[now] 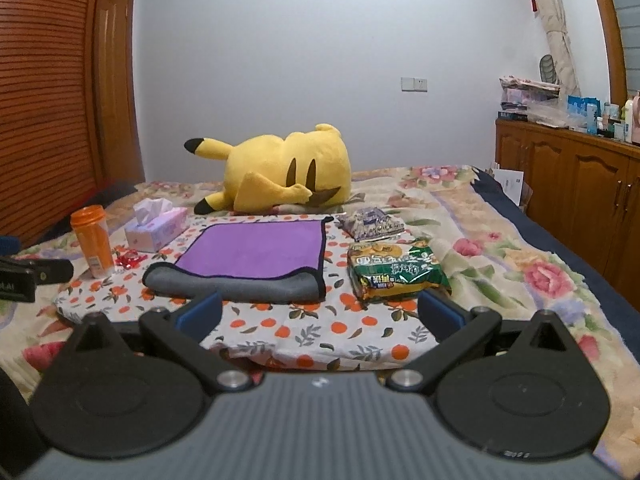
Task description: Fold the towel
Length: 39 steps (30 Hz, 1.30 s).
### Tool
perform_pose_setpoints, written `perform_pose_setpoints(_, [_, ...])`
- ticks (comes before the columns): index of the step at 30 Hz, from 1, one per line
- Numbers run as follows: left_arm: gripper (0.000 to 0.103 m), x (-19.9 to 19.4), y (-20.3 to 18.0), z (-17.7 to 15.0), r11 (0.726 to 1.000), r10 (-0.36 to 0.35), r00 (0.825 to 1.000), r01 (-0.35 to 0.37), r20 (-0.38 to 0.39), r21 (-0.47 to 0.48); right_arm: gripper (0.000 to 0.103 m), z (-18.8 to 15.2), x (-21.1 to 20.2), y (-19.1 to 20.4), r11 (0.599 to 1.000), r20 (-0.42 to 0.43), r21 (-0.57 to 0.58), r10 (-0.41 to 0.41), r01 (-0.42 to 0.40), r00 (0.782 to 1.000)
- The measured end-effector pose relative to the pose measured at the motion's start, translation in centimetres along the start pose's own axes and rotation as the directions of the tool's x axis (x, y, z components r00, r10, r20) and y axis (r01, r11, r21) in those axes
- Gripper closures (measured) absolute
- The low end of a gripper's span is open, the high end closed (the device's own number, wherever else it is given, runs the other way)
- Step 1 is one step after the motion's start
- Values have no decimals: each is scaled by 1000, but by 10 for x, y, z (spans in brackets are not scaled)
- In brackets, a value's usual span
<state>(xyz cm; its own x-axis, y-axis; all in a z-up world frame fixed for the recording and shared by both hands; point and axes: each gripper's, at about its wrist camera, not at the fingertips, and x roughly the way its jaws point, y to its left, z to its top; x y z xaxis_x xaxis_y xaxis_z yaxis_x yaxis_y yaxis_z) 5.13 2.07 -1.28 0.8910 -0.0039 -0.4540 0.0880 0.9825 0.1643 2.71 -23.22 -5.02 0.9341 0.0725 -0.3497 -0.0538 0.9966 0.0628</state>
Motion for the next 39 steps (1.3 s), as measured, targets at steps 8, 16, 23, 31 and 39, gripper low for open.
perform_pose_setpoints(8, [0,26,9,4,1000,-1,999,2,-38,6,0,1,19,4,1000,-32,-10,6,-6,999])
perform_pose_setpoints(16, [0,52,21,7,1000,-6,997,5,-72,-10,0,18,39,13,999,-49,-39,22,-24,999])
perform_pose_setpoints(23, [0,74,28,13,1000,0,997,0,-83,0,0,30,63,15,999,-40,-19,27,-28,999])
perform_pose_setpoints(31, [0,105,35,21,1000,-2,996,0,-92,-18,0,43,87,15,999,-34,-41,26,-28,999])
perform_pose_setpoints(39, [0,141,39,26,1000,-13,994,10,-107,-23,0,43,113,16,997,-66,-72,31,-36,997])
